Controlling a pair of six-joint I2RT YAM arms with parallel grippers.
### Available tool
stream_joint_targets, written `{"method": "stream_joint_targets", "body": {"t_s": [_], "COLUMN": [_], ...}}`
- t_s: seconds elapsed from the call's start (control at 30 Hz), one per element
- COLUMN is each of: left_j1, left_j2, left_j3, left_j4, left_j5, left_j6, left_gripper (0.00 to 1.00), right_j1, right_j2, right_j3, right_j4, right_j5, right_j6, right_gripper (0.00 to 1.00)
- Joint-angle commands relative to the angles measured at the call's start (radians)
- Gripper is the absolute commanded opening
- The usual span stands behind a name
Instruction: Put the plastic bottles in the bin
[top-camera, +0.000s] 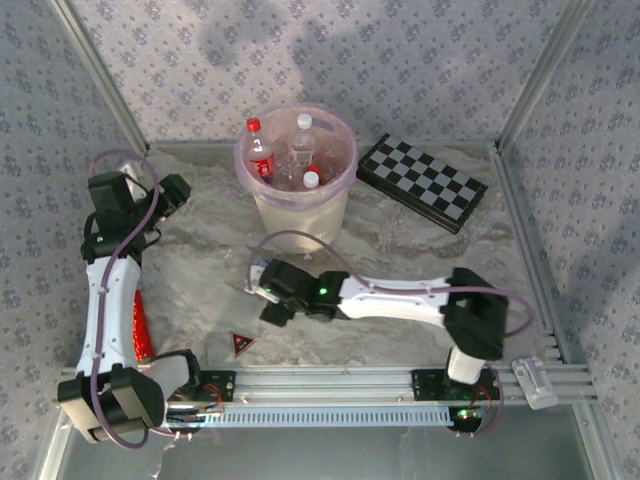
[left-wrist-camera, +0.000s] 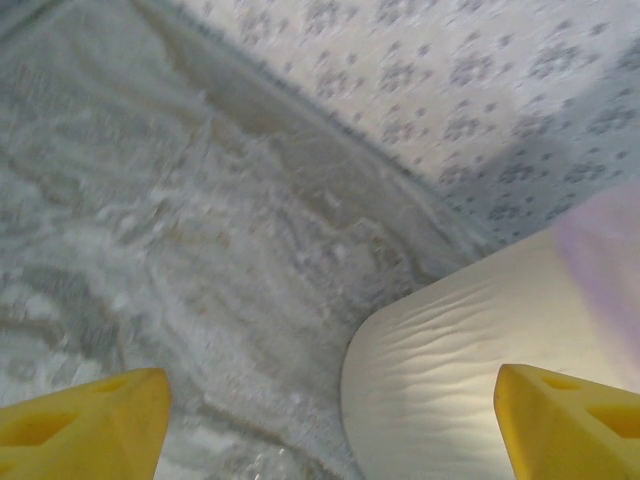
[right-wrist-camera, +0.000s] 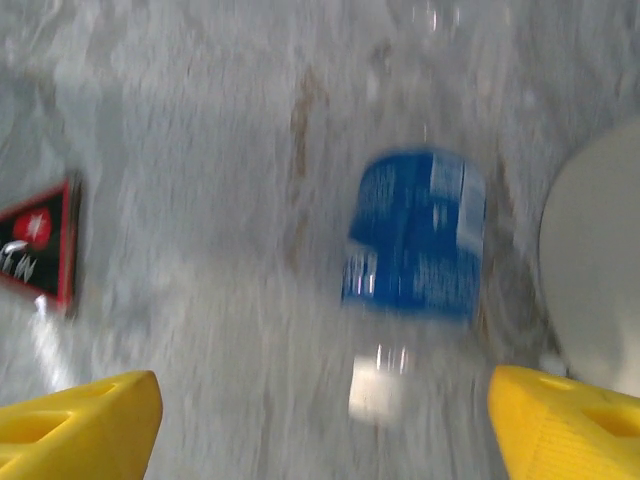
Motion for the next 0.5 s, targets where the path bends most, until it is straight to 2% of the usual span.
{"method": "stream_joint_targets", "body": {"t_s": [0.0,0.1,0.23,0.47], "left_j1": [0.016,0.026,0.035,0.042], "left_j2": [-0.026,-0.033,-0.042,-0.053], "left_j3": [-0.039,-0.060,-0.059,-0.059], "left_j4": [0.057,0.057,0.035,0.024], "left_j5": [0.050,0.046,0.050,0.059], "left_j6": [-0.030,-0.017,0.007,0.023], "left_gripper": [0.84,0.84,0.84,0.84], "right_j1": [0.009,0.009,-0.014,-0.036], "right_j2": [0.110,0.234,0.357,0.468], "right_j3": [0.121,0.220,0.339,0.424], "right_j4": [0.063,0.057,0.019,-0.029], "right_j5": [0.088,0.156,0.216,0.243], "right_j6": [-0.038,-0.044,-0.022,-0.009], "right_gripper": [0.93,0.98,0.98,0.90]}}
